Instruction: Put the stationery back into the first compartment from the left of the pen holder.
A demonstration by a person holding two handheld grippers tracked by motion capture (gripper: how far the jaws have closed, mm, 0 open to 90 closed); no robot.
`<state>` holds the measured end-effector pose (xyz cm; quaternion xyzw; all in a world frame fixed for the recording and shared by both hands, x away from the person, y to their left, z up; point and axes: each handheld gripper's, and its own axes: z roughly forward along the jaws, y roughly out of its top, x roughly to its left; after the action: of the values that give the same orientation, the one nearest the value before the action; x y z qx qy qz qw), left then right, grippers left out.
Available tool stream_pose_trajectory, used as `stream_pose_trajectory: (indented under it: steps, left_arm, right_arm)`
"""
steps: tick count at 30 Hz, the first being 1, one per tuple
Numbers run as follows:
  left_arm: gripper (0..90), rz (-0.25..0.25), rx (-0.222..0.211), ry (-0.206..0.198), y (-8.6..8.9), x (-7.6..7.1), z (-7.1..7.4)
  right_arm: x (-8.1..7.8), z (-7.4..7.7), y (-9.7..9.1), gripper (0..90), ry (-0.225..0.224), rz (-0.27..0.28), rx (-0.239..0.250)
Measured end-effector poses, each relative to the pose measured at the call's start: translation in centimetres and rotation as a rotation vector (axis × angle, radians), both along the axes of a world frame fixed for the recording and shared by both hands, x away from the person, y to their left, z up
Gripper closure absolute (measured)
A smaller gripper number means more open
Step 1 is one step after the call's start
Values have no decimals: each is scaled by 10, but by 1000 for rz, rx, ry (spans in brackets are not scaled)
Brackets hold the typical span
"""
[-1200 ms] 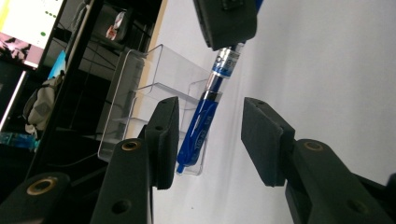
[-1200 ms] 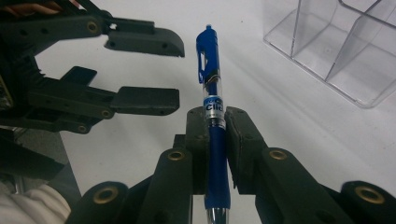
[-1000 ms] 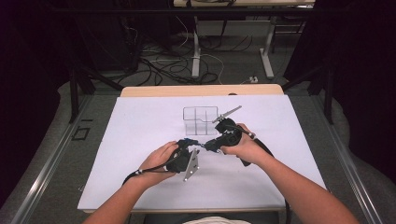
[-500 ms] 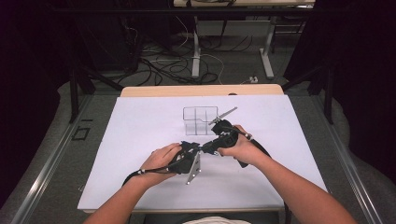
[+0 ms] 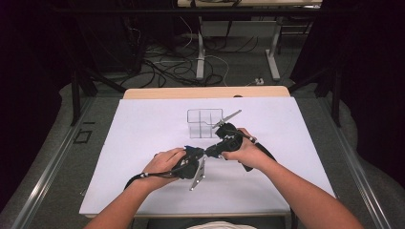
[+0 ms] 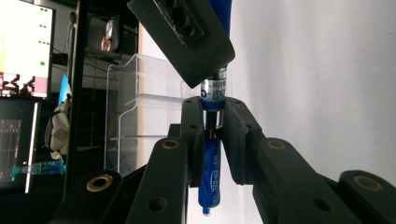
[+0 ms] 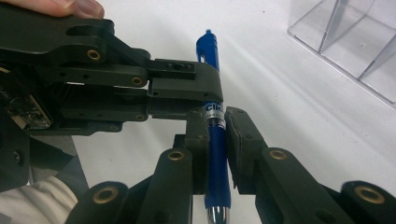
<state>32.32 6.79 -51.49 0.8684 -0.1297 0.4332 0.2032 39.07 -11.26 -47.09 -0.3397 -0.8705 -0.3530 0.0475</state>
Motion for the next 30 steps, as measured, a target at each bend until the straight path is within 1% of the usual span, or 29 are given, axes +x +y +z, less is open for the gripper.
stream_pose_trajectory:
  steps: [2,3,6,7,8,9,10,11,12,13,14,15,16,17,18,19,20,21,23,24,25,26,27,28,30]
  left_arm:
    - [792,-3,8,-5,0,0,0]
    - [792,1,1,-3,0,0,0]
    - [792,9,-2,-1,0,1,0]
    - [793,15,4,-1,0,1,1]
    - [793,19,5,-1,0,2,0]
    - [793,25,9,2,0,2,0]
    - [793,23,11,4,0,3,0]
    - [793,31,8,9,1,4,-1]
    - [793,29,16,11,1,4,0]
    - [793,39,1,14,2,5,-1]
    - [793,43,11,17,3,6,1]
    - [793,52,2,21,3,7,0]
    - [793,58,2,23,4,8,1]
    - [793,68,3,25,5,9,1]
    - [793,70,-2,23,6,11,1]
    - [793,81,-6,27,7,13,2]
    - [793,91,-18,32,8,14,3]
    - [793,99,-25,33,9,15,5]
    - [793,114,-44,34,11,19,8]
    - [793,121,-50,38,13,20,10]
    - [793,130,-62,42,14,22,12]
    - [793,136,-93,52,14,23,13]
    - [793,143,-100,56,15,25,15]
    - [793,148,-99,59,16,26,17]
    - [793,154,-128,74,17,29,21]
  right_arm:
    - [0,0,0,798,-9,-2,5]
    - [0,-1,0,797,-7,-3,8]
    - [0,-2,-1,791,-23,5,20]
    - [-1,-1,-1,783,-23,7,19]
    - [-1,-1,-1,759,-44,-1,31]
    - [-1,0,-2,736,-46,-5,31]
    - [-1,0,-3,725,-61,-10,56]
    - [-1,1,-5,708,-64,-11,50]
    - [-1,2,-7,694,-61,-5,45]
    - [-1,3,-9,682,-67,-10,41]
    - [-1,3,-11,671,-80,-20,54]
    - [-1,2,-12,653,-97,-29,70]
    - [-1,4,-15,635,-89,-23,53]
    - [-1,2,-17,614,-113,-30,70]
    - [-1,3,-20,590,-115,-29,68]
    - [-2,3,-22,572,-129,-32,71]
    - [-2,3,-25,549,-131,-26,65]
    - [-3,2,-26,527,-146,-37,78]
    - [-5,2,-30,489,-164,-41,80]
    - [-5,2,-31,470,-182,-44,86]
    - [-6,2,-33,449,-194,-44,83]
    - [-7,2,-35,438,-199,-43,79]
    - [-8,2,-37,428,-203,-34,68]
    - [-9,1,-38,416,-215,-47,76]
    - [-10,-1,-41,399,-222,-44,72]
